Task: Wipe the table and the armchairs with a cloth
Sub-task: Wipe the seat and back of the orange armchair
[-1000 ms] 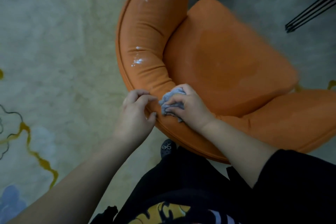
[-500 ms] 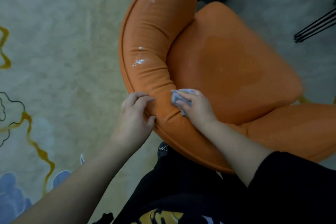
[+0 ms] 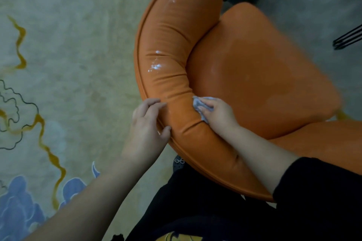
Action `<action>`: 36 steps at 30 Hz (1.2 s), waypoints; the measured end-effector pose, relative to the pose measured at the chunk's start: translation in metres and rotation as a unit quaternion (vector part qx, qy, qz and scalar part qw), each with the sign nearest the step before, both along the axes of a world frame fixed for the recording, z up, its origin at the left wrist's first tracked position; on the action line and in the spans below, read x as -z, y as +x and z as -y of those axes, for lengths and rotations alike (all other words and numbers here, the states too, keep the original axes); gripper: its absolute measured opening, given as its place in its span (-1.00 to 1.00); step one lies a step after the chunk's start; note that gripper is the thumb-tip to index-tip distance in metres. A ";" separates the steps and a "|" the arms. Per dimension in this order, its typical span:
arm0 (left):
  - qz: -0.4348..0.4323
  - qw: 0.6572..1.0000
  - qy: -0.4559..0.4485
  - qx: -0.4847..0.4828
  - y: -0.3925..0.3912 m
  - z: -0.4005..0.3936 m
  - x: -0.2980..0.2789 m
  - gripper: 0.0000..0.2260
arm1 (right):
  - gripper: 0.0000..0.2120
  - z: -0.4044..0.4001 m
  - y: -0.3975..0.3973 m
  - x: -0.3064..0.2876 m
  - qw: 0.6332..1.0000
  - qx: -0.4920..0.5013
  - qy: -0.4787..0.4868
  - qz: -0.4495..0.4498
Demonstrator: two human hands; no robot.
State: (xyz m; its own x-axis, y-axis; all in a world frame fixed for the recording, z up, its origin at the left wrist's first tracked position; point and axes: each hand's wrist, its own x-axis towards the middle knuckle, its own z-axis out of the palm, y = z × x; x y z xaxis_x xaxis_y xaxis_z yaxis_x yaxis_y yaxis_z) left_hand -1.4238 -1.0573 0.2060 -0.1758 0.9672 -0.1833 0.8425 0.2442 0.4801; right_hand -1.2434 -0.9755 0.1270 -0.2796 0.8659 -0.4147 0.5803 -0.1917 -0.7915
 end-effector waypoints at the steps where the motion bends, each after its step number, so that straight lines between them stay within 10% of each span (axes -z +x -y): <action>1: -0.004 1.000 0.001 -0.004 -0.001 -0.001 0.000 -0.47 | -0.66 -0.002 0.004 0.001 1.000 0.005 -0.006 0.007; 8: -0.009 0.999 0.003 -0.053 -0.009 -0.017 0.003 -0.40 | -0.66 0.003 -0.059 -0.030 0.983 -0.036 0.097 -0.151; 19: -0.012 0.999 -0.044 -0.023 -0.020 -0.014 0.005 -0.22 | -0.76 -0.021 -0.026 -0.016 0.989 0.123 0.017 -0.084; 25: 0.012 0.998 0.010 -0.062 -0.017 -0.016 0.011 -0.35 | -0.71 0.005 -0.052 -0.028 0.984 -0.031 0.082 -0.154; 36: 0.066 0.985 0.051 -0.151 -0.029 -0.062 0.015 -0.39 | -0.73 -0.045 -0.059 -0.021 0.984 0.072 0.058 -0.155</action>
State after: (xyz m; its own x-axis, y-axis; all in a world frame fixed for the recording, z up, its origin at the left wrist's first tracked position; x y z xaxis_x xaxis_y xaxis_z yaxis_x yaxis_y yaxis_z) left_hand -1.4532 -0.9952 0.1906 -0.4404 0.8887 -0.1275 0.6675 0.4191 0.6154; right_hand -1.3027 -0.9310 0.1482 -0.2471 0.9424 -0.2252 0.2813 -0.1527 -0.9474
